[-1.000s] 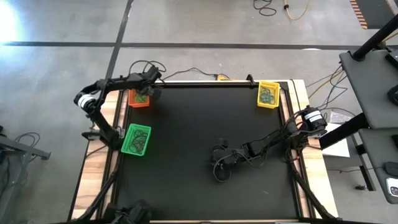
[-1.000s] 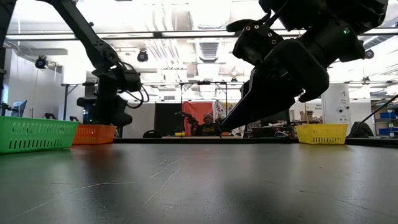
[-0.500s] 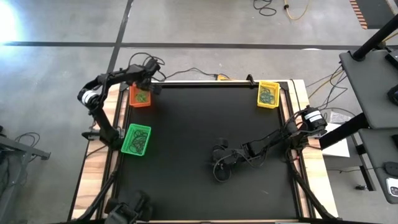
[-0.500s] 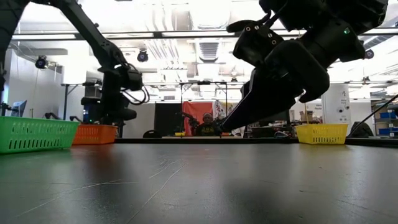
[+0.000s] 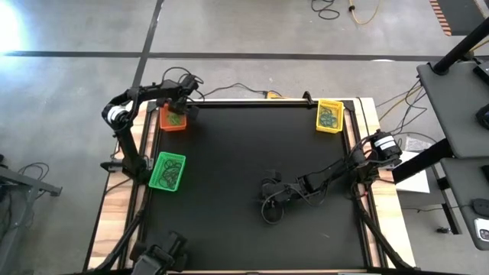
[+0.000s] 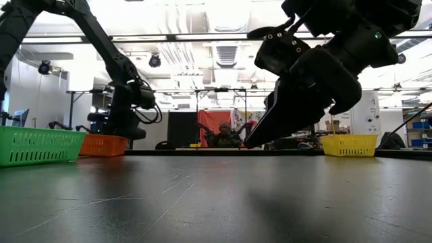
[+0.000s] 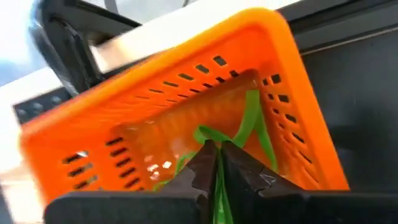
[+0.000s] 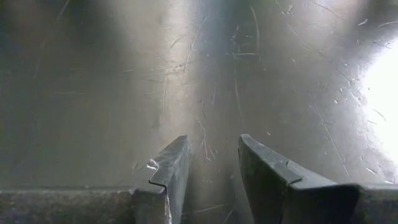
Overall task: Sort rubber bands into baskets
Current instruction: Put the green rubber band into the orange bin, then return to Home Position
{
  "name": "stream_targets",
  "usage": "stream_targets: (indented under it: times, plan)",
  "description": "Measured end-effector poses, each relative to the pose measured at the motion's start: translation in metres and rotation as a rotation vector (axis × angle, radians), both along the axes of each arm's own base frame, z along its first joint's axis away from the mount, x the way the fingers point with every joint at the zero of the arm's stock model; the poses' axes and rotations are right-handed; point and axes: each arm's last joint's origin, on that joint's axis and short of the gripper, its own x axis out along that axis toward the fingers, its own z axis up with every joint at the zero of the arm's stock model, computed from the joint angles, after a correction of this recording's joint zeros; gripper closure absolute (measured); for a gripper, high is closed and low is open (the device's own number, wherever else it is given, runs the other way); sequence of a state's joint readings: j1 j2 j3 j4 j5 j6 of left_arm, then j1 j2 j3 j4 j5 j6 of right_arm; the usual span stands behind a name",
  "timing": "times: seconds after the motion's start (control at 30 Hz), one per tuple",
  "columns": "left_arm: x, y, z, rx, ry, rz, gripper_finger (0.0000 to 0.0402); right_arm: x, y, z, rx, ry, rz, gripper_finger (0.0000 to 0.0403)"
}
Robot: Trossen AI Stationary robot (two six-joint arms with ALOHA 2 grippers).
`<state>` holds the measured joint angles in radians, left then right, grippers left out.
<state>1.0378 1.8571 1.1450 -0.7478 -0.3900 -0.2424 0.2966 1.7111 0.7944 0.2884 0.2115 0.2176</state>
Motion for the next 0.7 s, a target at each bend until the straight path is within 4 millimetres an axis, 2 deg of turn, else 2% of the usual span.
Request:
stream_targets:
  times: [0.17, 0.4, 0.53, 0.7]
  plan:
    - [-0.001, -0.001, 0.0, -0.012, 0.037, -0.032, 0.0355, 0.0, 0.0, 0.0, 0.0, -0.001, 0.0, 0.0273]
    - [0.001, -0.008, 0.011, 0.013, 0.09, -0.059, 0.0261, 0.0, 0.0, 0.0, 0.006, -0.001, -0.005, 0.0273]
    - [0.005, -0.022, 0.035, -0.008, 0.077, -0.102, 0.0225, 0.0, 0.0, 0.0, -0.009, -0.008, -0.012, 0.0273]
    - [0.012, -0.055, 0.086, 0.06, 0.018, -0.194, 0.0202, 0.004, -0.001, 0.005, -0.054, -0.075, -0.042, 0.0273]
